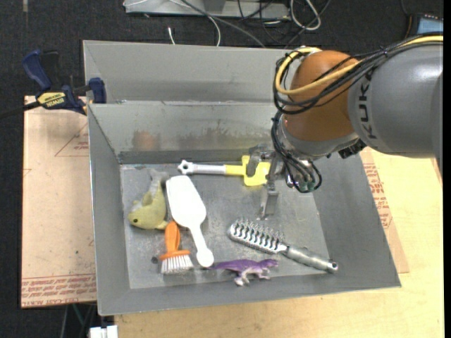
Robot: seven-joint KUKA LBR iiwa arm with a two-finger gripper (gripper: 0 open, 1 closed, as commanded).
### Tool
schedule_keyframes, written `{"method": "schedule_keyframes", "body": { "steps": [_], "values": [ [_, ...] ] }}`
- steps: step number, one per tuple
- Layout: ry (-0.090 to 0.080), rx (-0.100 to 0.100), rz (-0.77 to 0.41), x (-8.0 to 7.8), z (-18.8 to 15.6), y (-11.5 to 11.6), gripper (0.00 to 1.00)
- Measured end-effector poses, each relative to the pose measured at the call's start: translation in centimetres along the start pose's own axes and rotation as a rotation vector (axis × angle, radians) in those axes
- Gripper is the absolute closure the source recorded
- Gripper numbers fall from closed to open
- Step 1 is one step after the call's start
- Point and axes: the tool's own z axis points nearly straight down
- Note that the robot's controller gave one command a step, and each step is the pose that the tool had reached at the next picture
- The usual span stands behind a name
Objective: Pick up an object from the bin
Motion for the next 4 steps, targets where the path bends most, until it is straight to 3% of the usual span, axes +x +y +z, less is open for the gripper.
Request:
{"method": "schedule_keyframes", "body": {
  "steps": [1, 2, 3, 4],
  "values": [
    [0.000, 0.000, 0.000, 0.0, 0.0, 0.0, 0.00],
    [0.000, -0.001, -0.038, -1.6, 8.8, 0.7, 0.00],
    [-0.003, 0.001, -0.021, -1.3, 8.3, 1.2, 0.00],
    [-0.005, -0.001, -0.237, -2.4, 6.2, 2.4, 0.00]
  ]
}}
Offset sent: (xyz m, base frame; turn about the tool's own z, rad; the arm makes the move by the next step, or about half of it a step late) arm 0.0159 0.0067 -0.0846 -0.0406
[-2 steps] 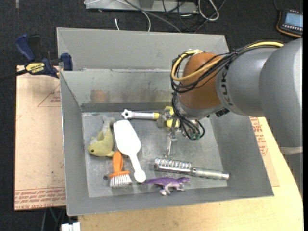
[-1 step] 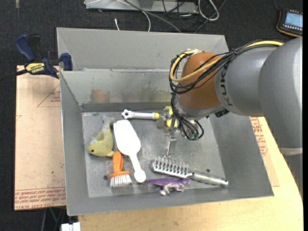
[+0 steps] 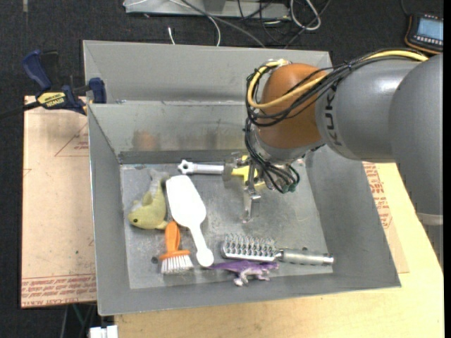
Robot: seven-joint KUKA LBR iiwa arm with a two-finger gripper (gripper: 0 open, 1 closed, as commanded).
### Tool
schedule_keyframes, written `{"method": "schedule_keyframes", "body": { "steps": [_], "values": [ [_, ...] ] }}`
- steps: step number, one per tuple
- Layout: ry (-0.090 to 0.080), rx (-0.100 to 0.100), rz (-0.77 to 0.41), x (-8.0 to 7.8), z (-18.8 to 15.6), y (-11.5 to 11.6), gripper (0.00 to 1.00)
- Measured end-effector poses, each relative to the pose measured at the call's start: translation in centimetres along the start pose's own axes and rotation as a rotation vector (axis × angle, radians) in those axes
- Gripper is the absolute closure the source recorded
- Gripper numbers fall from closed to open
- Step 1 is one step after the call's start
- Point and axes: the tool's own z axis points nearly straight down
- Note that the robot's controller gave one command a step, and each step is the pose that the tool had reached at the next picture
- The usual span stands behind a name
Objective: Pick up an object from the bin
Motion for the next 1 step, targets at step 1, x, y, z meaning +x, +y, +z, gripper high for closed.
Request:
{"method": "schedule_keyframes", "body": {
  "steps": [1],
  "values": [
    [-0.002, 0.001, 0.072, 0.45, 0.34, 0.10, 0.00]
  ]
}}
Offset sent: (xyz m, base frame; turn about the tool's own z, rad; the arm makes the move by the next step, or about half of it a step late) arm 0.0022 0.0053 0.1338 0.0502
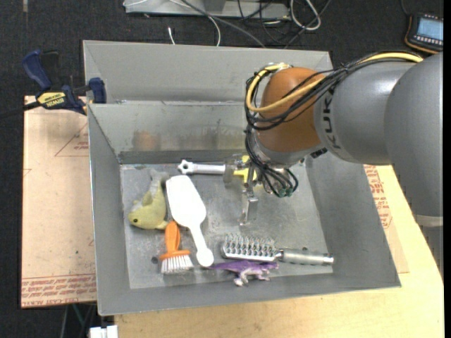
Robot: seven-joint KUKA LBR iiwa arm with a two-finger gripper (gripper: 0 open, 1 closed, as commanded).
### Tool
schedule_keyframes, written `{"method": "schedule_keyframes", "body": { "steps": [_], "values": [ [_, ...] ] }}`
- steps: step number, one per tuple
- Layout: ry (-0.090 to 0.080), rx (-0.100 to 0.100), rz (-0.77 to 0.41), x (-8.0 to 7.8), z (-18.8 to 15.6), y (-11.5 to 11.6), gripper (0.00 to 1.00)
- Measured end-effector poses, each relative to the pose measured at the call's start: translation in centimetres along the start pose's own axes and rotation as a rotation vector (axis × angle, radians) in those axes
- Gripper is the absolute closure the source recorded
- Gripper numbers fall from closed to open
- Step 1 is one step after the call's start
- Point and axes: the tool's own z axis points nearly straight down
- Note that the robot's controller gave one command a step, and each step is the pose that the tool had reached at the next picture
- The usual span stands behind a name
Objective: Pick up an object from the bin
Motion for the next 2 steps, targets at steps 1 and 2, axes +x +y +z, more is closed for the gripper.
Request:
{"method": "schedule_keyframes", "body": {
  "steps": [1, 2],
  "values": [
    [-0.001, 0.000, 0.192, -0.5, -8.3, 0.4, 0.00],
    [0.007, -0.003, 0.151, 6.0, 0.5, 2.8, 0.00]
  ]
}}
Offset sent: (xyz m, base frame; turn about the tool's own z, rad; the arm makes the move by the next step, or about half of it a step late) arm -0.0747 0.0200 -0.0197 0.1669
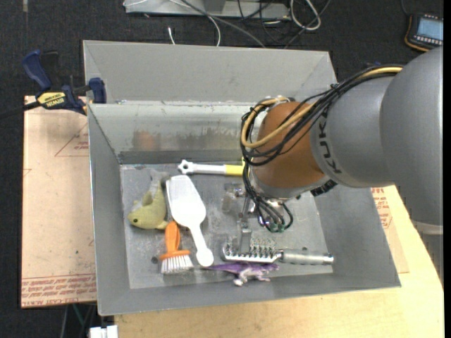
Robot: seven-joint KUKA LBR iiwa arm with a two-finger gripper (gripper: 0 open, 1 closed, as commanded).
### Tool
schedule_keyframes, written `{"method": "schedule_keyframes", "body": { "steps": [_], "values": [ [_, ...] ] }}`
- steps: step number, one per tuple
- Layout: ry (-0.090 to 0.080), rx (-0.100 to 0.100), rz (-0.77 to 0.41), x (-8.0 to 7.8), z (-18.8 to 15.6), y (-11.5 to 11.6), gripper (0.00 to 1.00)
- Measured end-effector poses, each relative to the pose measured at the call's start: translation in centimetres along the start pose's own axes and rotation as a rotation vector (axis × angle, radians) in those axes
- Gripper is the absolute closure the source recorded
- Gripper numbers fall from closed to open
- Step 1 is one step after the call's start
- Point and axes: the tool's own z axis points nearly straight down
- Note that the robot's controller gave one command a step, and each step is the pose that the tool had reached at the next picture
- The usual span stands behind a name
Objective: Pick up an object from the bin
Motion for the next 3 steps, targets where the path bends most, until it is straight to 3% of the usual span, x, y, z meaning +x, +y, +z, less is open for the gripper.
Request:
{"method": "schedule_keyframes", "body": {
  "steps": [1, 3],
  "values": [
    [-0.033, -0.001, 0.045, -5.4, -2.9, -2.2, 0.00],
    [-0.019, -0.003, -0.026, -3.6, -0.9, 2.6, 0.00]
  ]
}}
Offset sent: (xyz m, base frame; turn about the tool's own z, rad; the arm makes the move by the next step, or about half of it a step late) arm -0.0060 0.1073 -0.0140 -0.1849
